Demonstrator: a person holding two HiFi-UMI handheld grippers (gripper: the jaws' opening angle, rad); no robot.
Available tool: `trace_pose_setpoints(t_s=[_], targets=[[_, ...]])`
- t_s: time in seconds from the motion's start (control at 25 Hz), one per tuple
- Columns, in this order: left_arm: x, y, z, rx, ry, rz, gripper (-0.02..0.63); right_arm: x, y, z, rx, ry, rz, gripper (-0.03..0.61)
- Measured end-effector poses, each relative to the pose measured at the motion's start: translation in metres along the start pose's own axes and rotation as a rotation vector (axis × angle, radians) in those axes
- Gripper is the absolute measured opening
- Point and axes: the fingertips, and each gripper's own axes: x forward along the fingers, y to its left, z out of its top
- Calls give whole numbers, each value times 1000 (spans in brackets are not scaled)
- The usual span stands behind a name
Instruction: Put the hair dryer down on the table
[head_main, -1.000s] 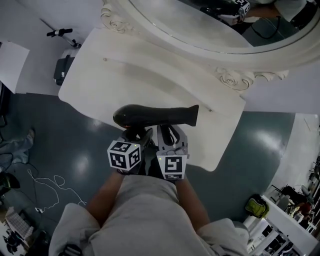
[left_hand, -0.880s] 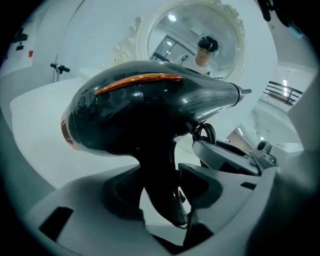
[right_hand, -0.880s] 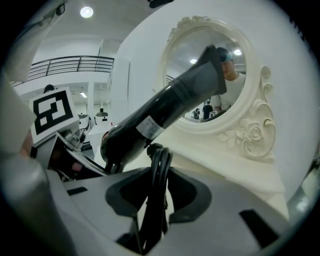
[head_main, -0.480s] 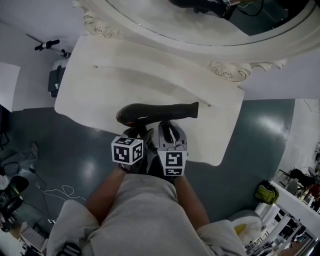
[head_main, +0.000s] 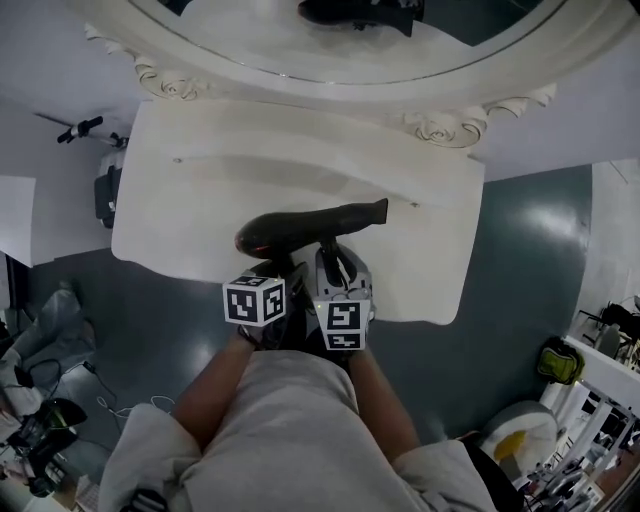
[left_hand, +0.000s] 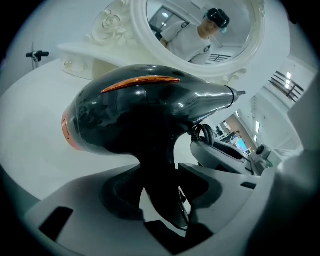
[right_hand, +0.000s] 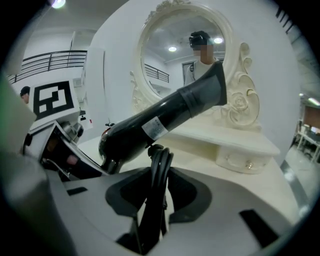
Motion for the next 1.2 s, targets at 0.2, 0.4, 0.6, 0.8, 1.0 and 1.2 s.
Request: trace_pose_setpoints(t_s=[0.2,0.4,0.6,0.8,1.0,1.2], targets=[[-1,12,4,37,30,28,210,12,6,-4,40,5,11,107],[2,16,5,18,48,13,210,17,5,-6,47,27,-7,109],[5,21,2,-7,67,16,210,21,7,-13,51,59,-8,110],[5,26,3,-20,69,30,210,24,7,-16,55,68,-3,112],[6,33,2,-41,66,47,210,28,11,-19,56,77,14,114],[8,33,1,-47,70,42,210,31,12,-21,69,85,22,115]])
